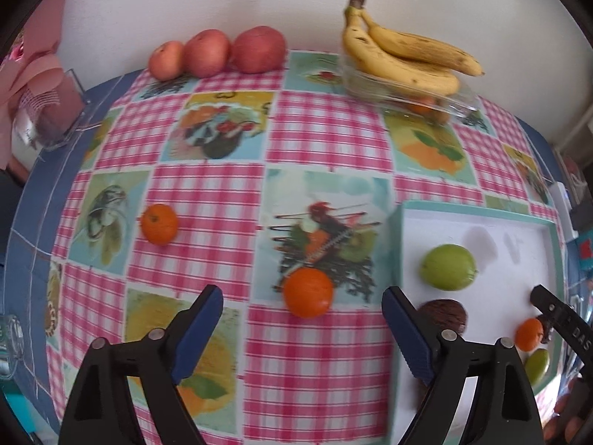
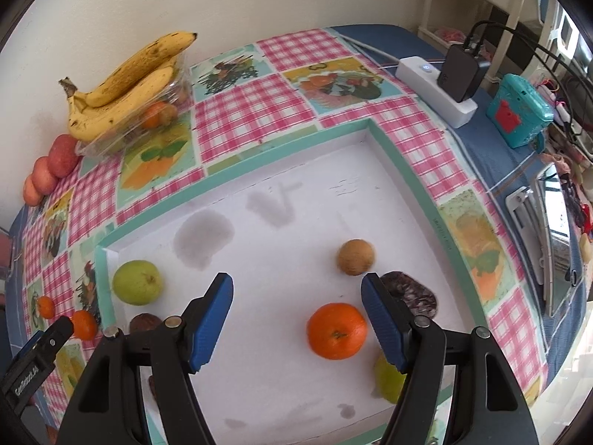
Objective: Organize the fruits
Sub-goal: 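Open both tools and move them back to the remaining oranges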
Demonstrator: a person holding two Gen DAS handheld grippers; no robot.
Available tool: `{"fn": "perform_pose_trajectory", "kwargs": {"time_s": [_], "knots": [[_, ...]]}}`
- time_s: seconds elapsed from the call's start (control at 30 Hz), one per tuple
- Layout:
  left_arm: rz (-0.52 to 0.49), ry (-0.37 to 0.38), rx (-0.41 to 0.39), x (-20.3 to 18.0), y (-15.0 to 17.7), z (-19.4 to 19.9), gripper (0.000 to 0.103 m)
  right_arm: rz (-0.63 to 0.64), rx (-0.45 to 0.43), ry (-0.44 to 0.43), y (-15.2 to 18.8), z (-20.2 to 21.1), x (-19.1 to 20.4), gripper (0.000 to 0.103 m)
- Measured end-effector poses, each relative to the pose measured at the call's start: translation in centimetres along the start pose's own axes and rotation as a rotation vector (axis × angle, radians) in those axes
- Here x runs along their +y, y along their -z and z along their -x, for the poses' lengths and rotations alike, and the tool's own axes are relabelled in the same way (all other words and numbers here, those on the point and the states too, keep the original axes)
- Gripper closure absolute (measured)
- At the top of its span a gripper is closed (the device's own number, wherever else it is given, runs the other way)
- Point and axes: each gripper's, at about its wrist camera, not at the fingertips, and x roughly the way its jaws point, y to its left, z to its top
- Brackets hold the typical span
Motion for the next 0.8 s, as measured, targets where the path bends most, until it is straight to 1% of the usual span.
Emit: {"fn": "perform_pose_trajectory", "kwargs": {"time_s": [0.2, 0.23, 0.27, 0.3, 0.4, 0.6, 0.8], "knots": [[0.035, -0.021, -0.003, 1.6, -0.5, -0.1, 0.012, 0.031, 0.005, -0.007, 0.2, -0.2, 1.3, 0.029], [0.042, -0.031, -0.003, 1.8, -0.5, -0.2, 0.009, 0.036, 0.004, -0.002, 0.2, -0.3, 1.5, 0.025], [0.049, -0.044, -0.005, 2.0, -0.6, -0.3, 0.002, 0.04, 0.003, 0.004, 0.3, -0.3, 1.6, 0.012], [0.055, -0.063, -0.009, 2.3, -0.6, -0.3, 0.0, 0.043, 0.001, 0.01, 0.3, -0.4, 1.7, 0.007], [0.064, -0.081, -0.015, 2.8, -0.6, -0.4, 0.0, 0.05, 0.0, 0.021, 0.4, -0.5, 1.9, 0.007], [0.071, -0.069, -0.012, 3.5, -0.8, -0.7, 0.0, 0.052, 0.004, 0.017, 0.4, -0.8, 2.0, 0.007], [0.095, -0.076, -0.028, 5.3, -1.6, -0.5, 0.0, 0.079, -0.025, -0.014, 0.3, -0.4, 3.1, 0.007]]}}
